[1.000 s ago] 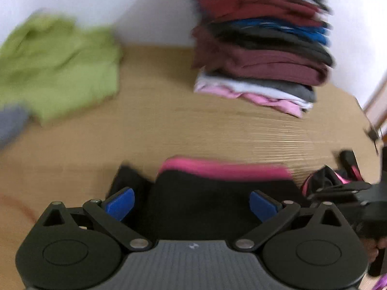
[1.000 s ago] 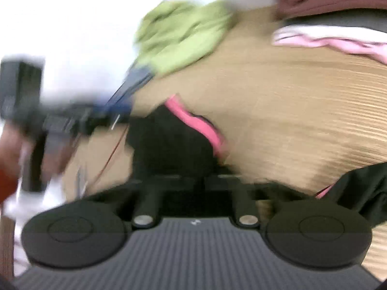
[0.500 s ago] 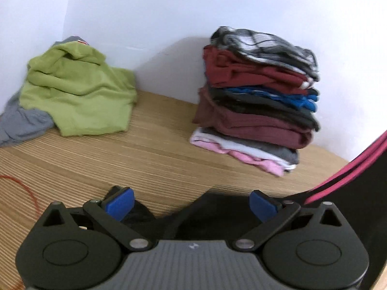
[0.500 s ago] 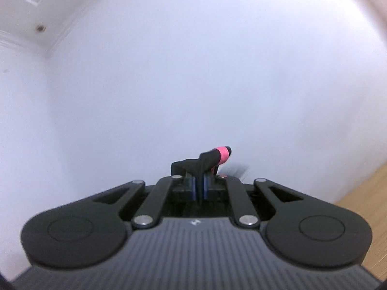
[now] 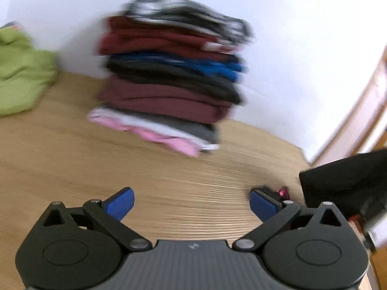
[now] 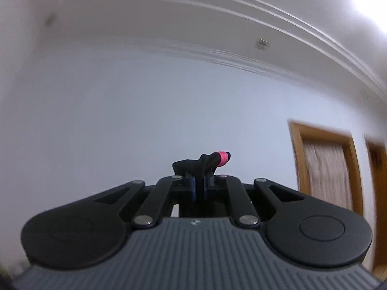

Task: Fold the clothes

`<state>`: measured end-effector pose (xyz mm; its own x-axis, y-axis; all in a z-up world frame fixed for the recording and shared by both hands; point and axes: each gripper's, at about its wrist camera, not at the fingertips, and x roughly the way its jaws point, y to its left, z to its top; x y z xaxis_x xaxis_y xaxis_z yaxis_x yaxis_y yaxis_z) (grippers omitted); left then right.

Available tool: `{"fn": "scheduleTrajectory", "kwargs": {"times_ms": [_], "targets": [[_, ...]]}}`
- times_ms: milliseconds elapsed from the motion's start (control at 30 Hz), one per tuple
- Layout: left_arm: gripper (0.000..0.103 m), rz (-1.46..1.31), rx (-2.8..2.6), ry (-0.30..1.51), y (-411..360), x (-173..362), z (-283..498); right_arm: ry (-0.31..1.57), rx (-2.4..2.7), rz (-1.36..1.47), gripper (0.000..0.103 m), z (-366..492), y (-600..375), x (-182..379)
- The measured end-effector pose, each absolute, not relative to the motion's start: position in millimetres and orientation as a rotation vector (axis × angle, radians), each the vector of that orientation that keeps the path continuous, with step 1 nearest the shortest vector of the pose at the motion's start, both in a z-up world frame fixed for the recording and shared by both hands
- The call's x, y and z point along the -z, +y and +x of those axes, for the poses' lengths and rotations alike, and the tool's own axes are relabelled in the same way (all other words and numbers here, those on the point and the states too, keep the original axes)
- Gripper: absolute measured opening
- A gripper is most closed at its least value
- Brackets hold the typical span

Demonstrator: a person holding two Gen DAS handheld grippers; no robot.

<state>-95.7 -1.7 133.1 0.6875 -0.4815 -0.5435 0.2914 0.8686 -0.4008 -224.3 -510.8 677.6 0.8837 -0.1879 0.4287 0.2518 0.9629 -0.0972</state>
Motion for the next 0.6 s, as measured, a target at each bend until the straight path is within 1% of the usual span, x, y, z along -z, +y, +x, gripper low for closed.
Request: {"fn": "scheduleTrajectory", "kwargs": {"times_ms": [100, 200, 300, 433, 600], "targets": [[0.103, -0.231, 0.588, 0.616, -33.4, -156.3, -98.1, -0.311, 0.203, -0.155, 0.01, -168.4, -467.2, -695.0], [0.103, -0.146, 0.726, 0.515, -61.0, -187.3, -104.3, -0.26, 0.191, -0.203, 0.01, -129.4, -408.2, -706.3], [0.103, -0.069, 0.834, 0.406, -77.5, -221.0, -119.5, -0.3, 0.195, -0.234, 0.01, -121.6, -357.8, -722.5], [0.103, -0.028, 0.982, 0.314, -83.9, -252.9, -149.9, -0.379, 0.26, -0.296, 0.01, -122.4, -311.4, -752.5], [0.103, 0.018, 1.096, 0.244, -92.8, -267.7, -194.2, -0.448, 0.328, -0.328, 0.01, -130.9, -288.3, -793.5]]}}
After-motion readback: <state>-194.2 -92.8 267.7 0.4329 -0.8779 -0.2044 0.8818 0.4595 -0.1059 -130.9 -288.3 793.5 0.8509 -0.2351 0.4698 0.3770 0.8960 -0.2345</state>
